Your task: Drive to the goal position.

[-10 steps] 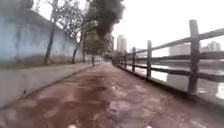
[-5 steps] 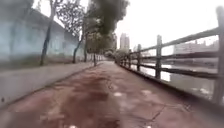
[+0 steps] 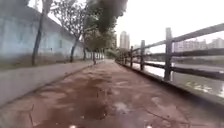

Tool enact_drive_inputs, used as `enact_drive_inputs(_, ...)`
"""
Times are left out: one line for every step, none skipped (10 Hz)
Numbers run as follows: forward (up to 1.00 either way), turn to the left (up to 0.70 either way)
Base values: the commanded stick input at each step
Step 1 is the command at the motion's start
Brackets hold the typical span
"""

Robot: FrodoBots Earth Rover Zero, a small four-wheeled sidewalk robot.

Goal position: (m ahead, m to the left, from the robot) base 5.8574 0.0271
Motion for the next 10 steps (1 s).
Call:
enact_drive_inputs(1.0,0.06)
enact_drive_inputs(1.0,-0.11)
enact_drive_inputs(1.0,-0.16)
enact_drive_inputs(1.0,0.06)
enact_drive_inputs(1.0,0.06)
enact_drive_inputs(1.0,0.06)
enact_drive_inputs(1.0,0.06)
enact_drive_inputs(1.0,0.06)
enact_drive_inputs(1.0,0.06)
enact_drive_inputs(1.0,0.06)
